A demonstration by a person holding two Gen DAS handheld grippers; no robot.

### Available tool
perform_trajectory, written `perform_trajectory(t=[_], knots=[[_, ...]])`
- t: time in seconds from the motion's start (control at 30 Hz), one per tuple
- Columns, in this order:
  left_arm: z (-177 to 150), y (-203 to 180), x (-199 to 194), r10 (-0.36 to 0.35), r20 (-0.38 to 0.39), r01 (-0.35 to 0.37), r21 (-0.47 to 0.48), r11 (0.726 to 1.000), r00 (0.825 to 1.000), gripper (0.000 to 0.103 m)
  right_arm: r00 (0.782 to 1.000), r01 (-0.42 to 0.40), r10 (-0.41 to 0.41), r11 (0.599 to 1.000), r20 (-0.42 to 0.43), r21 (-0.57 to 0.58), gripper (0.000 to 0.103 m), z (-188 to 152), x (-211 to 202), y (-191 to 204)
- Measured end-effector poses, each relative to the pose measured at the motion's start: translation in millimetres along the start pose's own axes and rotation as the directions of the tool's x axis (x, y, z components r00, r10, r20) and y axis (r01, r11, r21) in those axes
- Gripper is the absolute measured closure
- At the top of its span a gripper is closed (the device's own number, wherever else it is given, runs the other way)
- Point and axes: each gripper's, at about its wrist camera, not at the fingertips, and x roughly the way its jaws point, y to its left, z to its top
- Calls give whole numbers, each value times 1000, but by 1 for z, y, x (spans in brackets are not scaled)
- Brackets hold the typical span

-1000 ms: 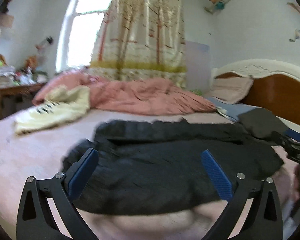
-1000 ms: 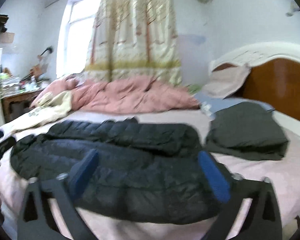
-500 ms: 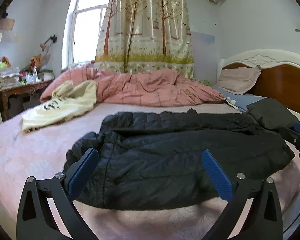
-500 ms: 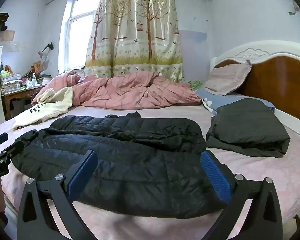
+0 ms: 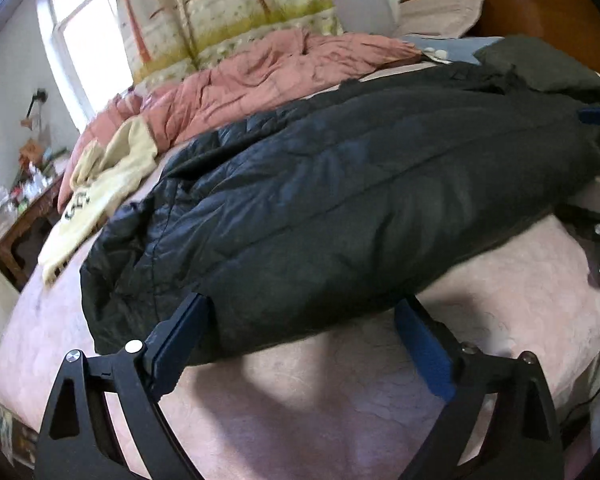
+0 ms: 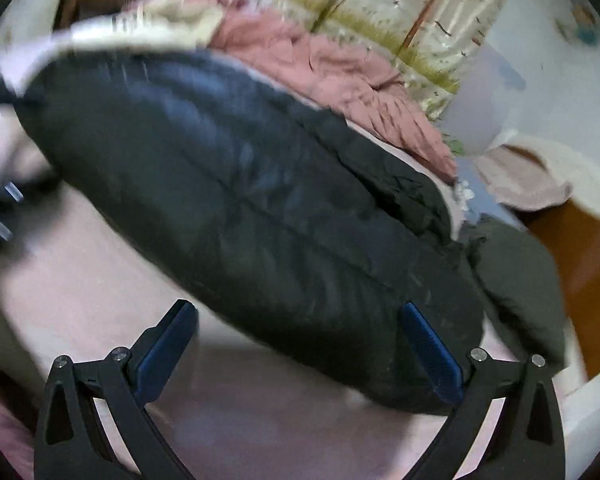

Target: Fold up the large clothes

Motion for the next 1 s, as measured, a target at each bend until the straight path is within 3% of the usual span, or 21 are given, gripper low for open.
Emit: perform_trajectory(t=[0.07,0.13,0.2,0.23,0.27,0.3,0.33,0.37,0.47,0.57,0.73,0.87,1.0], knots=[[1,9,3,60,-7,-60,-21,998,998,9,998,63,-63,998,7,-2,0,2,5,-4],[3,26,13,124,-27,-125,-54,991,992,11,998,53,-52,999,-16,8,0,1,13,-9],[3,48,25,82,-62,-90,-132,987,995,17,1000,19,-18,999,-24,44,4,0,15,-17],[1,58,30,45,-73,-57,-178,982,996,23,1000,3,-1,998,-23,62,16,-1,15,-21],[0,67,33,16,-76,-33,-224,974,997,40,1000,-3,5,997,-27,74,25,-1,15,-23],[-1,73,32,10,-72,-28,-254,967,997,47,999,-3,6,996,-34,87,31,-2,15,-26],[-1,75,29,16,-64,-32,-261,965,998,72,999,2,3,995,-44,101,43,-4,17,-30],[-1,75,25,25,-54,-38,-254,966,998,85,999,7,-1,994,-47,107,52,-4,17,-31],[-1,73,14,28,-36,-36,-244,969,999,92,999,-1,7,991,-45,134,73,-7,13,-35],[1,76,-10,22,-35,-30,-256,966,999,93,998,-31,39,987,-48,159,81,-10,-3,-42],[-9,77,-63,-10,-35,2,-229,974,999,93,998,-52,58,987,-37,153,82,-19,-55,-49],[-18,78,-93,-50,-57,38,-196,980,997,93,994,-106,112,971,-14,215,82,-23,-94,-62],[-7,89,-116,-87,-61,69,-250,966,994,93,993,-107,113,974,-21,200,82,-15,-112,-68]])
